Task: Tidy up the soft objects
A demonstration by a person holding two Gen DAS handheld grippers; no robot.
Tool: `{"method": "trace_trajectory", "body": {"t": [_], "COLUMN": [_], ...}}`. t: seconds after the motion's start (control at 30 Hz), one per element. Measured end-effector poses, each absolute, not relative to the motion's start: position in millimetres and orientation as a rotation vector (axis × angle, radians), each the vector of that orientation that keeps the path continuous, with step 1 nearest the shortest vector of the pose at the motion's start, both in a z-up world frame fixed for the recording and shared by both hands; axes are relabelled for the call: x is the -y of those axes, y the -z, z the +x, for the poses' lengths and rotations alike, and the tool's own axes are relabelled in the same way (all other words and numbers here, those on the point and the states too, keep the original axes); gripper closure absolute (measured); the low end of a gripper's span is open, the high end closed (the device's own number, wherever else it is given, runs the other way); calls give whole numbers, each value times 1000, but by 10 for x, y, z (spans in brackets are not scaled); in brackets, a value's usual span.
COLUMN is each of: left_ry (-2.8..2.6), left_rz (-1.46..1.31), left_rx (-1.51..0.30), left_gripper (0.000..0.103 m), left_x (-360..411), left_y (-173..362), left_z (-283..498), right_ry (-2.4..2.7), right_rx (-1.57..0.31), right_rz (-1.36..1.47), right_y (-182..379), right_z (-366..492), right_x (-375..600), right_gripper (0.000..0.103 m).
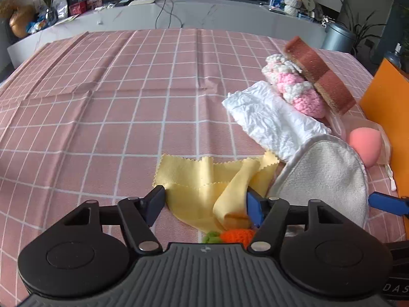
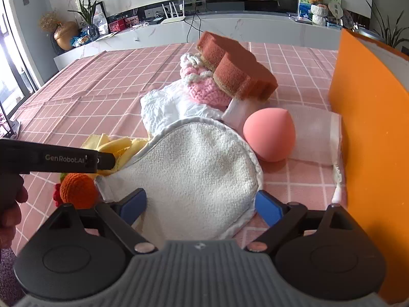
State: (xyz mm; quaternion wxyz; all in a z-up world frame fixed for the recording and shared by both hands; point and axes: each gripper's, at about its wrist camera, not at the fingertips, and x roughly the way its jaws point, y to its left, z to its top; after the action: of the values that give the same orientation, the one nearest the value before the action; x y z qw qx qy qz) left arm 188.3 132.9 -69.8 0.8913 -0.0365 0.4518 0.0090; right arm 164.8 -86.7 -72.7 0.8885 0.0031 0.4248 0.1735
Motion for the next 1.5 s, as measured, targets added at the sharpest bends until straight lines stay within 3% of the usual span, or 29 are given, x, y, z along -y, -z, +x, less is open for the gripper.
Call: {"method": "trace_trajectory", "body": {"t": [0.13,0.2,0.3,0.37,0.47,0.53,0.6,0.63,0.77,1.37,1.5], "left_ry": [10,20,22,21,23,22,20,23,22,85,125], "left_rz": [-90,-97,-108,-122,-150,-152,-158,-156,-153,-201,-222], "left_rx": [-905,-896,-886,-883,-876,-868,-865,-864,-844,-655,-676], "left_gripper": [56,66,76,94,96,97,98,98,98,98,98], "left_x": [-1292,-1284,-1288,-1298,-1313,-1308,-1301,-1291,-1273,-1205,-1091], "left_y": [692,689,696,698,704,706,698,691,632,-66,-16], "left_z": [1865,1869,1864,1862,1850,1844,1842,1841,1826,1320,1198], "right_ry": [-366,-343,-348,-352,-355,-374,-384,-384,-370,-329,-327], "right_rx": [-870,-852,-843,-843,-836,-828,-824,-821,-819,-789,-788], "right_rz": [-57,-124,-160,-173,-173,-181,-202,-208,-200,-146,-120], "right_y": [748,757,761,764,768,744,726,721,694,458,466], "right_z": [1617,1586,1572,1574,1564,1538,1506,1503,1529,1290,1192], "right_x": [768,714,710,706,718,711,674,666,716,1034,1112], "right_gripper": [15,28,29,29,35,58,68,81,103,103,94]}}
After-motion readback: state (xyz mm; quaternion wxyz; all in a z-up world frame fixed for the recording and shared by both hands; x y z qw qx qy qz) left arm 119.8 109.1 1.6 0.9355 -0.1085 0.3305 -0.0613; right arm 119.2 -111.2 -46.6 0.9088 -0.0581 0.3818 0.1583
